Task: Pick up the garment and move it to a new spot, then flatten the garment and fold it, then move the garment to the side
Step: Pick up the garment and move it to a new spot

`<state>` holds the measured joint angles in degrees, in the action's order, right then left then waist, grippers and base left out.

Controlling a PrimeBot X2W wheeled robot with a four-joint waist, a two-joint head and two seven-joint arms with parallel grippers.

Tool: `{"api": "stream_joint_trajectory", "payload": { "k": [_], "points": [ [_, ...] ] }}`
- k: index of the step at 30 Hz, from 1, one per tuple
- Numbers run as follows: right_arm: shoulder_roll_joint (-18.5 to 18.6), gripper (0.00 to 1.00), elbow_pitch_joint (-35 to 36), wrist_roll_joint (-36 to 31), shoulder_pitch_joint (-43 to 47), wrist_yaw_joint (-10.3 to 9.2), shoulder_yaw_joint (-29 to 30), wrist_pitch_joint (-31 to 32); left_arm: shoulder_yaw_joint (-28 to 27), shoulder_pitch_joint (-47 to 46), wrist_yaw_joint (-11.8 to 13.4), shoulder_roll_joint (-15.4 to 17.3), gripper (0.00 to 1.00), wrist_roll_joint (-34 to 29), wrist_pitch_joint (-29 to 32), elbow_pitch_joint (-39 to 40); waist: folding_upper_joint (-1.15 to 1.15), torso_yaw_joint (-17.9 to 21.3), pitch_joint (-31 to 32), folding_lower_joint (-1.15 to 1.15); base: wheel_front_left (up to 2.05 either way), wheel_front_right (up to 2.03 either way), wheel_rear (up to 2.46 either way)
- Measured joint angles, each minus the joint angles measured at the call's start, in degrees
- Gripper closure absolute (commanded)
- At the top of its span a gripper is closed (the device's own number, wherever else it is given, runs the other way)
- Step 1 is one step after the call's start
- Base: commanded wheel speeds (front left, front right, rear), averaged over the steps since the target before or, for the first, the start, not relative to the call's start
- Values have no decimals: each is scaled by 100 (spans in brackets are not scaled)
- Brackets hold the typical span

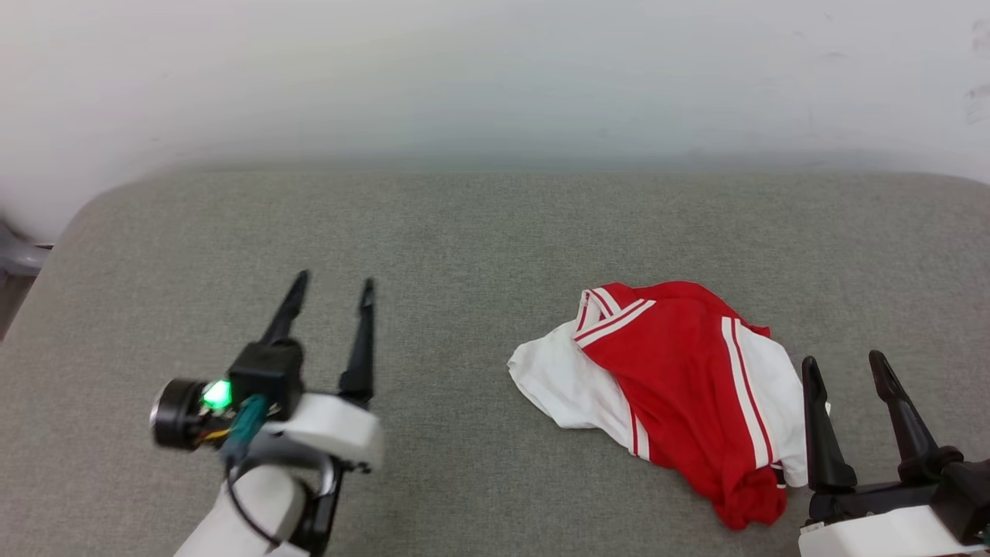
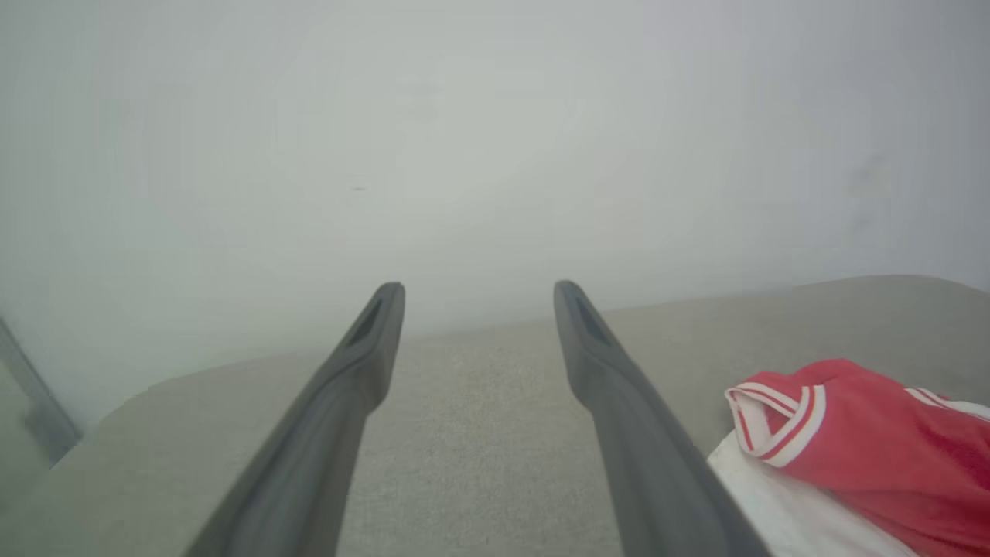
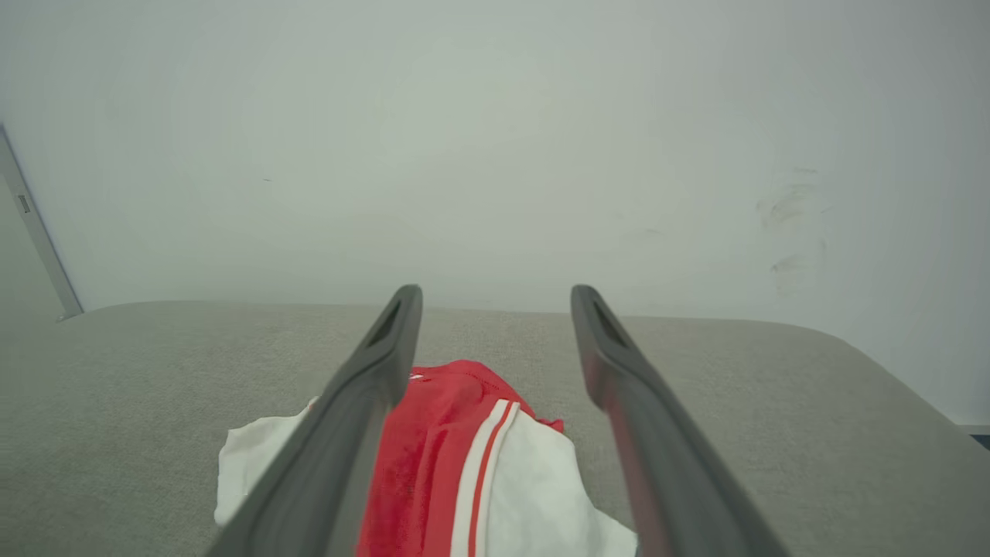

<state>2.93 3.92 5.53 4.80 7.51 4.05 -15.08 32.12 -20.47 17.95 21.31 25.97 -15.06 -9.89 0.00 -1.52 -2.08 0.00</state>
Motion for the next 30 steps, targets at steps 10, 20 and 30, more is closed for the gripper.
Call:
{"api": "stream_joint_trajectory", "payload": {
  "k": [10,20,30],
  "points": [
    [0,0,-49,58,90,0,-1,1,-1483,1582,-120,-339,0,-910,0,798,0,-113,91,0,0,0,0],
    [0,0,-254,211,211,0,-35,0,-2114,2343,-749,-1015,0,-1522,-1,946,0,-89,217,0,0,0,0],
    [0,0,-501,311,349,0,10,0,-2491,2482,-1287,-1415,0,-1909,-1,658,0,-88,294,0,0,0,0]
  ]
}}
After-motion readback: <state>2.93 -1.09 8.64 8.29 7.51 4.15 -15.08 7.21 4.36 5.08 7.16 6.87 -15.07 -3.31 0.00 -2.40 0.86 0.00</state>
